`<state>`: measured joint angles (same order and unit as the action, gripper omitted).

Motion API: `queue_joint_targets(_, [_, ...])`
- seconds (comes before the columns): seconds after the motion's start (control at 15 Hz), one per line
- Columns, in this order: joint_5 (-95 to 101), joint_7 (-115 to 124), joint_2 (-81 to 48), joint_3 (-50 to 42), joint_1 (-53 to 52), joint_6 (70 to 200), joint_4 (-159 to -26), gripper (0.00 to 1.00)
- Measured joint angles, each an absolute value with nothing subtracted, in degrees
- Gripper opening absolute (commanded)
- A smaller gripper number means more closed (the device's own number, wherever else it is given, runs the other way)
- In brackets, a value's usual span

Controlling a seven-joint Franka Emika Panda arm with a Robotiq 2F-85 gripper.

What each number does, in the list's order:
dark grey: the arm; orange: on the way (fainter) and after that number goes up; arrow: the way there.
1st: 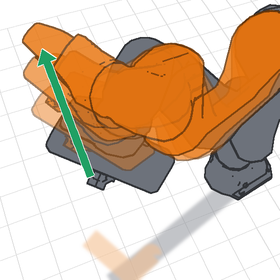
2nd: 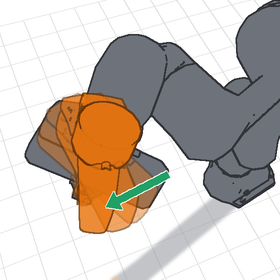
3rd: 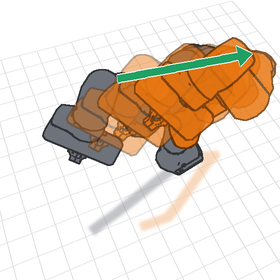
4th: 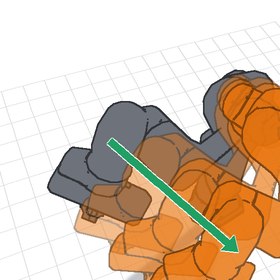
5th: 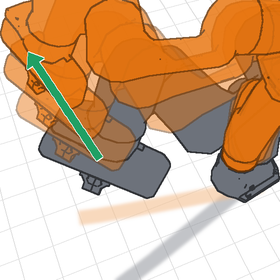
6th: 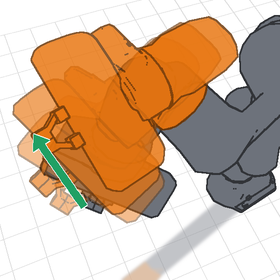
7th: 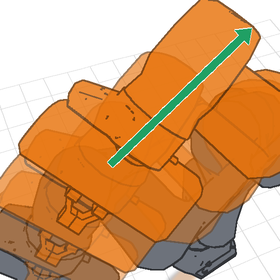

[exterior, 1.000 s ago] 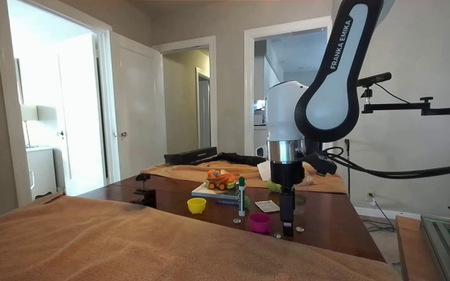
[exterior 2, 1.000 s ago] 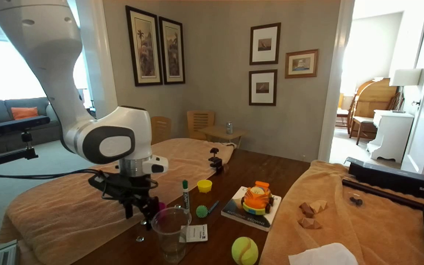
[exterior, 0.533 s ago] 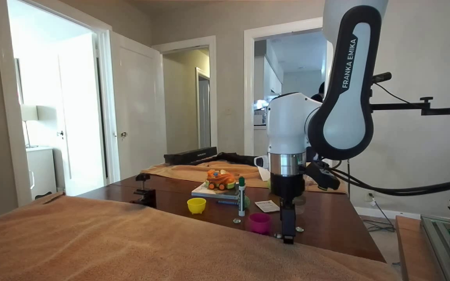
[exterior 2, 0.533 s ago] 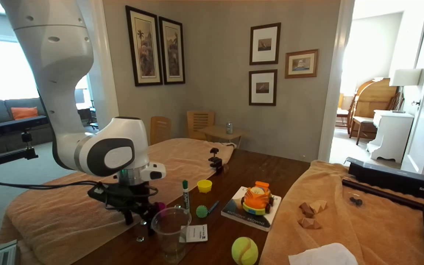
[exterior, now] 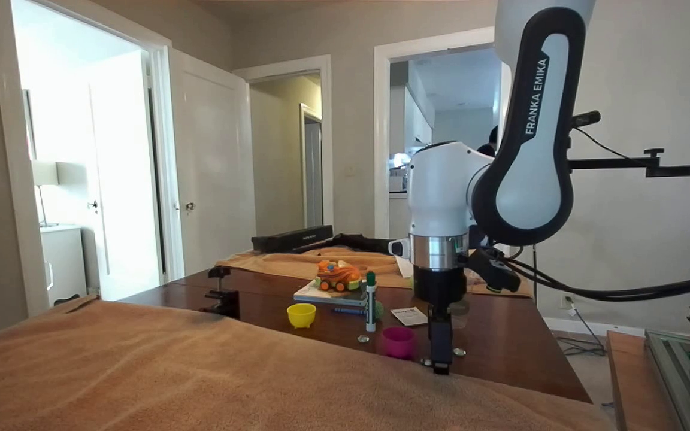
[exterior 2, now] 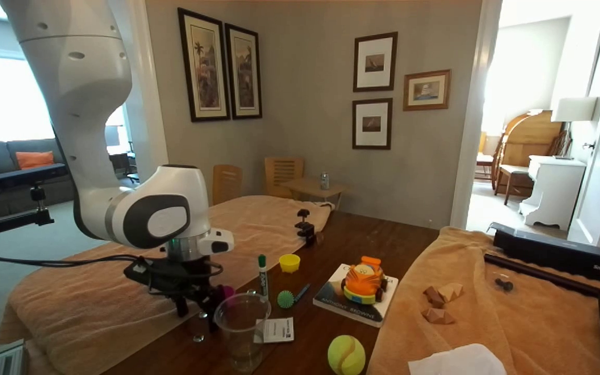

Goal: Put two pebbles in the pink bowl and one pebble in the yellow bowl

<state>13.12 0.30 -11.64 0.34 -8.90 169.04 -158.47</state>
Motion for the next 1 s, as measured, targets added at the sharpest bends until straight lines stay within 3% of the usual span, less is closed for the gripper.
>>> queue_joint_targets(0.8, [5.11,0.27,-10.88,5.9,-7.14,168.65,-157.98,1.0])
queue_joint_targets(0.87, [5.11,0.27,-10.78,5.86,-6.98,168.61,-157.98,0.98])
queue_joint_targets(1.0, [5.11,0.27,-10.69,5.56,-6.77,168.58,-157.97,0.81])
